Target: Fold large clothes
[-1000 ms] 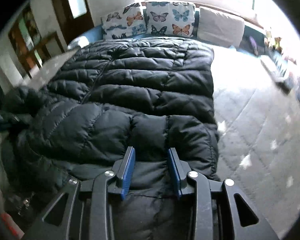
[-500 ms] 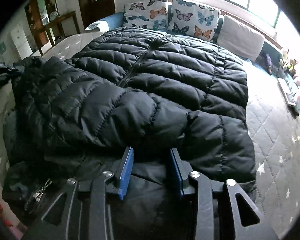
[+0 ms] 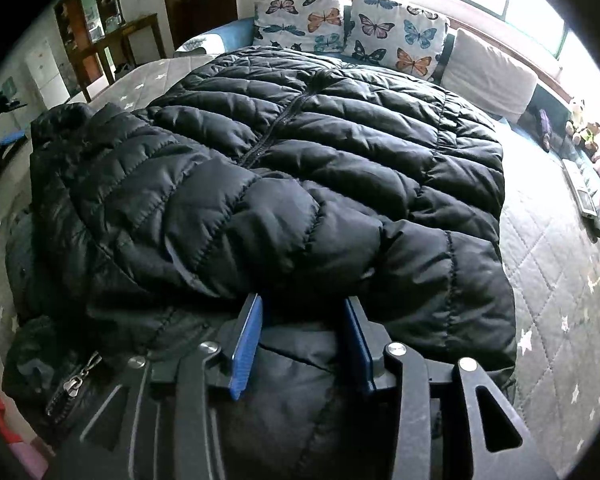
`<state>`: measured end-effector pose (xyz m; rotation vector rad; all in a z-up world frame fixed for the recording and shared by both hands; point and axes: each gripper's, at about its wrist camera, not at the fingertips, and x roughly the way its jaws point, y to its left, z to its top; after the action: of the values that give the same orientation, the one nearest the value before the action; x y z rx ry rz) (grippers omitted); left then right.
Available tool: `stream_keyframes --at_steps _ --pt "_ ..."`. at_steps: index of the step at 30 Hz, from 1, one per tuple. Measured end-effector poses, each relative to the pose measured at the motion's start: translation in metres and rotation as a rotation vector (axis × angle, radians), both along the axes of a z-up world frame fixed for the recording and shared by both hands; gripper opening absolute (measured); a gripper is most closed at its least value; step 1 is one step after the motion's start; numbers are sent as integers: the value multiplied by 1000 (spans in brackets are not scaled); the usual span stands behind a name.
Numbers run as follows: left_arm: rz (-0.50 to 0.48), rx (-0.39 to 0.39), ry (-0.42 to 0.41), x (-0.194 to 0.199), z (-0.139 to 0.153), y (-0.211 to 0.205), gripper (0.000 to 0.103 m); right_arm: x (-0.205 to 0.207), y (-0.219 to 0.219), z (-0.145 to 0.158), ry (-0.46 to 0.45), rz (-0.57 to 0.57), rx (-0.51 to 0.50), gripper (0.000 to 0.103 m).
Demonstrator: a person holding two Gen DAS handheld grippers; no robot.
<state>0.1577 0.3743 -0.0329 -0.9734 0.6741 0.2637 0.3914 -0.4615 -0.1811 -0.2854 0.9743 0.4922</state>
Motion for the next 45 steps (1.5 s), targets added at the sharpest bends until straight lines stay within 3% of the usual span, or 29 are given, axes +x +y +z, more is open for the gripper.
stream_keyframes --at_steps 6,11,14,15,17,21,27,31,33,36,38,41,43,45 --pt "144 -123 41 10 -44 71 78 0 -1 0 9 3 11 47" --pt "172 -201 27 34 -81 104 75 1 -1 -1 13 8 8 47" --pt "192 -258 -2 47 -100 119 41 1 -1 -1 13 9 5 47" --pt "188 -258 -7 56 -99 123 21 1 -1 -1 13 12 0 47" --pt "180 -232 -19 73 -89 130 16 1 1 1 12 17 -13 47" --pt "108 -104 -115 104 -9 121 14 -2 15 20 -8 53 -42 47" --pt "-111 79 -287 126 112 50 14 -16 72 56 -20 232 47 47" --pt "-247 199 -355 115 171 -14 14 -18 120 47 7 337 61 47" --pt "-302 220 -391 106 192 -43 14 -16 143 33 32 374 44 47" --pt "-375 247 -417 89 216 -91 14 -11 163 5 75 379 -10 47" --pt "-428 267 -418 85 224 -129 14 -12 163 4 76 370 -10 47" --pt "-500 294 -435 72 231 -186 14 -16 141 30 58 334 71 47" --pt "-549 279 -439 38 236 -260 14 -23 114 51 21 301 117 47" --pt "-614 265 -435 25 232 -307 14 -30 89 64 -15 264 144 47"
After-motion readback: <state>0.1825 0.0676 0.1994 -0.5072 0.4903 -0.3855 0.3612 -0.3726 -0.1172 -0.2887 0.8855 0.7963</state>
